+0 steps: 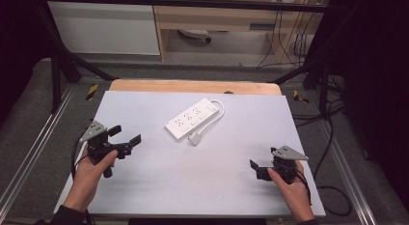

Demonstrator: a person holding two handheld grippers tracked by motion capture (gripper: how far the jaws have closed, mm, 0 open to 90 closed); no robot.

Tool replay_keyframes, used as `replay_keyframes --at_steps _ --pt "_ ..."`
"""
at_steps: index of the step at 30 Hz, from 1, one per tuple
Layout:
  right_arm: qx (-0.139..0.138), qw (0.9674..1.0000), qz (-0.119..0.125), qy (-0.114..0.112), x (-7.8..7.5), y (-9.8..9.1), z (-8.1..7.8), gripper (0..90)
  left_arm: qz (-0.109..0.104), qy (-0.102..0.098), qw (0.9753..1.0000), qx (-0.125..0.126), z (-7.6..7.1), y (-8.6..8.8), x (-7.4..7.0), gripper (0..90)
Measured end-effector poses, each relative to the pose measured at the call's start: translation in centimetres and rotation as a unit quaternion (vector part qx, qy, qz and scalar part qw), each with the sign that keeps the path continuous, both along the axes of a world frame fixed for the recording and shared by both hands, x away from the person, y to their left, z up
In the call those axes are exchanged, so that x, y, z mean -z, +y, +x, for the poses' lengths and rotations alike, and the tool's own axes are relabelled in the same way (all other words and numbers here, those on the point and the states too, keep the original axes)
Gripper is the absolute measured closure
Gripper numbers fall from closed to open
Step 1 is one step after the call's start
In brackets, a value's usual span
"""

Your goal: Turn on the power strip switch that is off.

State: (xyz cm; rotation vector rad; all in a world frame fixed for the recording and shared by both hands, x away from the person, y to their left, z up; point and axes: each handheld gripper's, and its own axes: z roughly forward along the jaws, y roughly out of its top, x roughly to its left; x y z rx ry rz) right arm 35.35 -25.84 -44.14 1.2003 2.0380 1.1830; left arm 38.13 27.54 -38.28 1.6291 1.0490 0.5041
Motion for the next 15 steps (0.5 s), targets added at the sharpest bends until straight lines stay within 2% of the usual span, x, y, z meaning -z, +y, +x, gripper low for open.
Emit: replay_keyframes --at_steps 10,15 --pt "-0.004 1.0000 0.001 0.005 0.1 0.1 0.0 4.0 0.005 -0.001 0.9999 0.016 0.8 -1.7 -0.4 5.1" --pt "-0.007 1.0000 0.001 0.005 0.1 0.1 0.0 4.0 0.014 -0.001 0.9994 0.033 1.3 -2.8 -0.5 5.1"
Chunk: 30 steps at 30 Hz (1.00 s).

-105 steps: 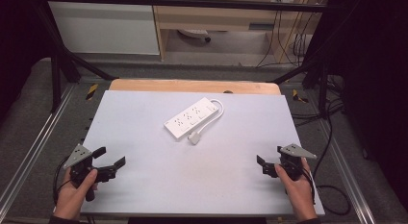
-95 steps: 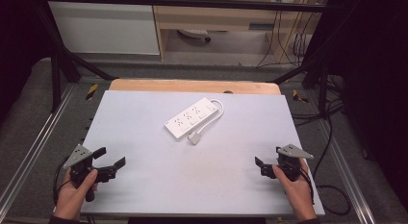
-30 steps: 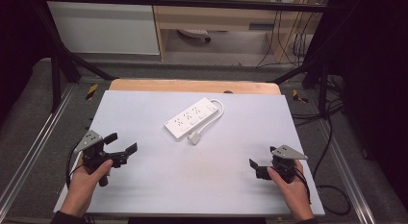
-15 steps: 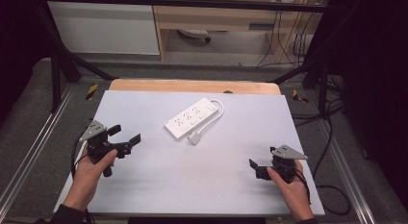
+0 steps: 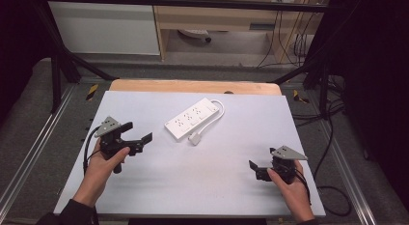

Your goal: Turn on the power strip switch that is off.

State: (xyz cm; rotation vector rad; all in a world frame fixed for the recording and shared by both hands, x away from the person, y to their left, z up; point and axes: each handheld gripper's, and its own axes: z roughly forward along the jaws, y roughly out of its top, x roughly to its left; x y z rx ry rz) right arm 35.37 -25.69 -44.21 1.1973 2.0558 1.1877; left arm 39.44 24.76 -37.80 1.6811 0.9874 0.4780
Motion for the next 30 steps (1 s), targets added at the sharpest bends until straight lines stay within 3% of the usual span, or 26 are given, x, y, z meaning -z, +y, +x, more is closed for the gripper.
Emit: replay_keyframes --at_steps 30 --pt "0.001 0.9999 0.016 -0.004 -0.3 -0.1 -0.5 4.2 0.020 -0.010 0.9996 0.016 3.6 -4.7 -1.5 5.6"
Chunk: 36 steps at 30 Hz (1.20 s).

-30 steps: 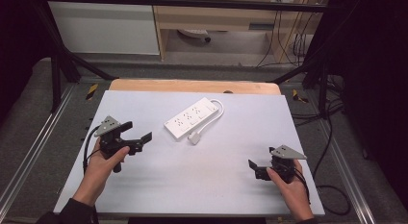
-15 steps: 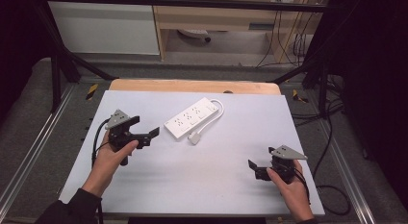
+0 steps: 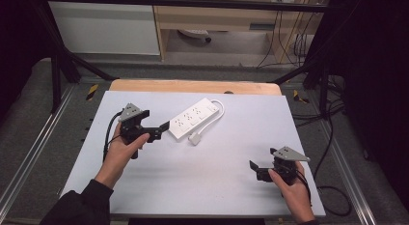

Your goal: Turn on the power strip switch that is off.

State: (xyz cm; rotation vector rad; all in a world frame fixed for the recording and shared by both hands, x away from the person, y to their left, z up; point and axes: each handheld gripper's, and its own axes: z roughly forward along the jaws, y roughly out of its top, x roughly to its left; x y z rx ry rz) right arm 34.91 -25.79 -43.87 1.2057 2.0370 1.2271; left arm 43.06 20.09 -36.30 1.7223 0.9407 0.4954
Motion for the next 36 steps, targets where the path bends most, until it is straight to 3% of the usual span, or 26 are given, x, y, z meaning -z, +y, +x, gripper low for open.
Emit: replay_keyframes --at_steps 11,36 --pt "-0.005 0.9999 0.008 0.004 0.1 -0.2 0.1 4.2 0.013 0.015 0.9998 -0.003 0.6 -0.7 0.6 5.6" --pt "0.004 0.9999 0.012 0.004 0.1 -0.3 0.1 3.8 0.022 0.020 0.9996 0.001 2.2 -3.8 1.2 6.3"
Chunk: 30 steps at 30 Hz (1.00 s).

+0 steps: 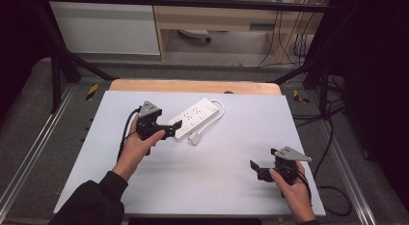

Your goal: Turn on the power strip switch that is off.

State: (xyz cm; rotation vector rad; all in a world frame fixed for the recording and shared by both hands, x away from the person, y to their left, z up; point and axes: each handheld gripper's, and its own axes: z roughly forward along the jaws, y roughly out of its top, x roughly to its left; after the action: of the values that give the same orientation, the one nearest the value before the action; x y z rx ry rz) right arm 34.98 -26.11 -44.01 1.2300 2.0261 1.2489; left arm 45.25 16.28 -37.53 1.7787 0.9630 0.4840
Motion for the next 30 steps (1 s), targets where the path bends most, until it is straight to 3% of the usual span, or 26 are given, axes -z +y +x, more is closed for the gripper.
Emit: replay_keyframes --at_steps 17,30 --pt "-0.001 1.0000 0.000 -0.005 -0.3 0.0 -0.1 3.4 0.025 0.010 0.9996 -0.008 1.5 -1.7 1.3 7.2" --pt "-0.005 1.0000 -0.002 -0.001 -0.2 0.0 -0.2 3.2 0.026 0.014 0.9995 -0.005 2.0 -2.7 1.9 7.7"
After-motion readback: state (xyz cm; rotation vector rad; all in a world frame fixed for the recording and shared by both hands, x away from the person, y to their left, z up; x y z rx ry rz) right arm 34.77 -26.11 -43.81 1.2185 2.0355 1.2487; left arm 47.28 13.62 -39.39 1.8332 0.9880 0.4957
